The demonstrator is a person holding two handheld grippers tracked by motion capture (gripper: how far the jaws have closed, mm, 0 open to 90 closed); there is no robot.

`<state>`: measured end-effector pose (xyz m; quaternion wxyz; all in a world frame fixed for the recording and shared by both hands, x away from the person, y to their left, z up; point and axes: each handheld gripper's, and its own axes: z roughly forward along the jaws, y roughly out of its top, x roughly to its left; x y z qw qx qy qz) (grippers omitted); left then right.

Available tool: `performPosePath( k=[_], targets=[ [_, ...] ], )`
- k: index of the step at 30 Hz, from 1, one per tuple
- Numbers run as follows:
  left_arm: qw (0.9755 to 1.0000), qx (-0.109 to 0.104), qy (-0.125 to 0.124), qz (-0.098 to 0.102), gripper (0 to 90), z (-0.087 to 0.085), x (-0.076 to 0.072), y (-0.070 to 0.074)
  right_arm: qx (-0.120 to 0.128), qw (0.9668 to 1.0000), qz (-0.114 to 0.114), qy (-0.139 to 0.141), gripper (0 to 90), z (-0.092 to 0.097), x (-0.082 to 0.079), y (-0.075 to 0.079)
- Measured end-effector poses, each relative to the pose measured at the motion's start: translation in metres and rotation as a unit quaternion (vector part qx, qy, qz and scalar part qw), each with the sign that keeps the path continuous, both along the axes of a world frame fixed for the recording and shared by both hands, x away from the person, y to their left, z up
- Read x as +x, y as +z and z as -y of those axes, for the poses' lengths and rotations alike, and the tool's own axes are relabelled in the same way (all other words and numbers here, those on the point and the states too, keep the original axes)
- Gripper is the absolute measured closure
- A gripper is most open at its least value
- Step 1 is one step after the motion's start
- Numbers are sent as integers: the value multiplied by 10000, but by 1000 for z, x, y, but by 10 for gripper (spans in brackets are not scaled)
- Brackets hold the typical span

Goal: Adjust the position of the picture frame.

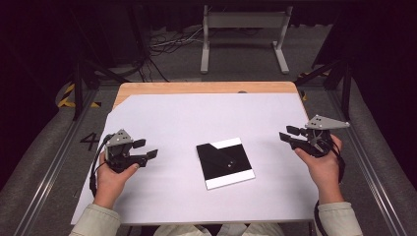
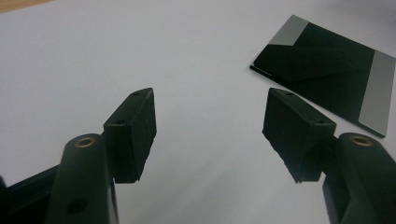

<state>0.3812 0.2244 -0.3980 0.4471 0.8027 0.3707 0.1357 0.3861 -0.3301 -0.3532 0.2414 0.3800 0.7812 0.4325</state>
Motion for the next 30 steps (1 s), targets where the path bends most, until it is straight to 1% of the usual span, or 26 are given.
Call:
performPosePath(
  k=[3,6,12,18,22,24,26,28,29,30],
  targets=[
    [10000,3,-10,31,354,0,0,0,-10,10000,9,7,592,0,0,0],
    [10000,-29,5,19,354,0,0,0,-24,10000,13,-4,589,0,0,0],
    [10000,-38,-12,33,354,0,0,1,-32,10000,-36,42,591,-2,0,-1],
    [9999,-153,-22,-12,354,0,-2,3,-71,9998,-101,141,603,-11,1,-1],
    [9999,-156,4,5,361,-1,-5,5,-90,9994,-220,263,641,-19,3,0],
    [9999,-149,7,25,362,-2,-5,5,-92,9993,-226,289,650,-21,3,1],
    [9999,-155,19,6,372,-4,-7,6,-125,9987,-251,424,697,-27,5,3],
    [9998,-168,46,-21,387,-4,-7,6,-237,9977,-290,558,741,-34,7,4],
    [9998,-168,46,-21,399,-4,-7,6,-237,9977,-290,558,741,-34,7,4],
    [9999,-158,52,-34,399,-5,-7,6,-305,9973,-294,607,745,-38,8,4]
  ],
)
